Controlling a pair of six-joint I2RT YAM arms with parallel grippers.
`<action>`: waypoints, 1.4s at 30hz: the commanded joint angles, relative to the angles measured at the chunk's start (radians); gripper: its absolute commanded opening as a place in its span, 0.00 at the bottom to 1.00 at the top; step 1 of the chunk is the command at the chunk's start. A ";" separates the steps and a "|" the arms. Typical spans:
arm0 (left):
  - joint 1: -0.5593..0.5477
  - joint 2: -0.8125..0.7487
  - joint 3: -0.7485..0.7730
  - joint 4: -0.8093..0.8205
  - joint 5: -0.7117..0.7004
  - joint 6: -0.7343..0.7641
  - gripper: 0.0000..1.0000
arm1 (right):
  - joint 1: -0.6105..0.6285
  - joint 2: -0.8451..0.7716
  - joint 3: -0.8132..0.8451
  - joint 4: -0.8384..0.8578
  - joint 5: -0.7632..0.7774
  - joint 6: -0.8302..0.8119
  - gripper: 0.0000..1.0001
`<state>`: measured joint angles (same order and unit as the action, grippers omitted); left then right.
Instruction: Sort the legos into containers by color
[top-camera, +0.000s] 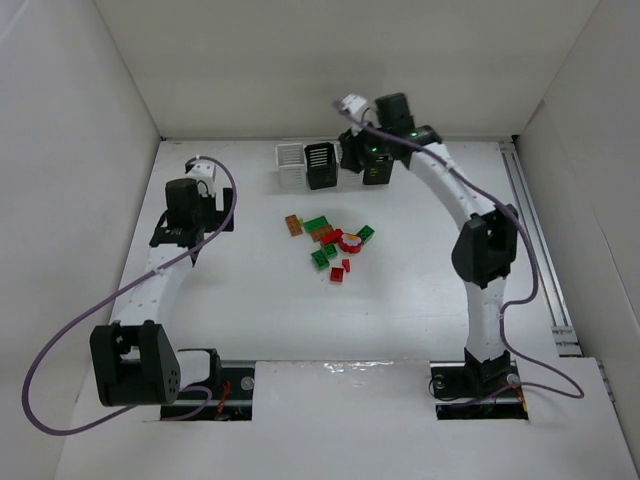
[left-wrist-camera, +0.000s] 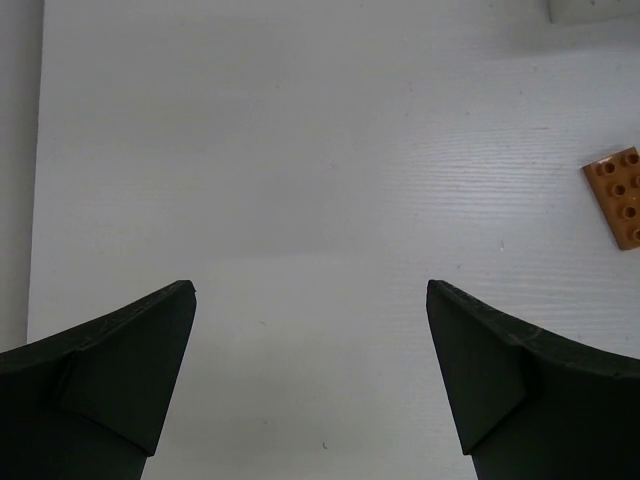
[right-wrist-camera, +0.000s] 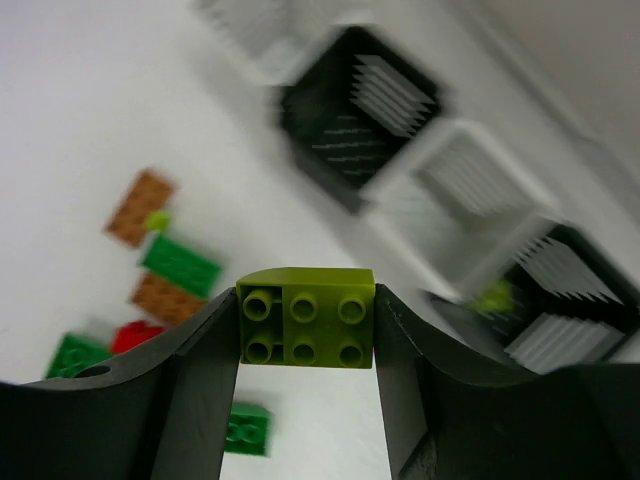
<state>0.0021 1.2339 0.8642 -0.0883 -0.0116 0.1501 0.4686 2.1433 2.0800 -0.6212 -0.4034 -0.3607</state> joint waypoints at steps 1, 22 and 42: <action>0.006 -0.069 0.032 0.039 0.018 -0.014 0.99 | -0.117 -0.034 0.048 0.026 0.052 0.155 0.24; -0.017 -0.070 0.064 0.035 0.042 -0.004 0.99 | -0.254 0.175 0.218 0.109 0.227 0.247 0.38; -0.017 -0.060 0.044 0.016 0.140 0.040 0.99 | -0.202 0.052 0.099 0.068 -0.295 0.047 0.59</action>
<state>-0.0128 1.1805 0.8925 -0.0799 0.1131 0.1749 0.2359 2.3093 2.2505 -0.5312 -0.4095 -0.1909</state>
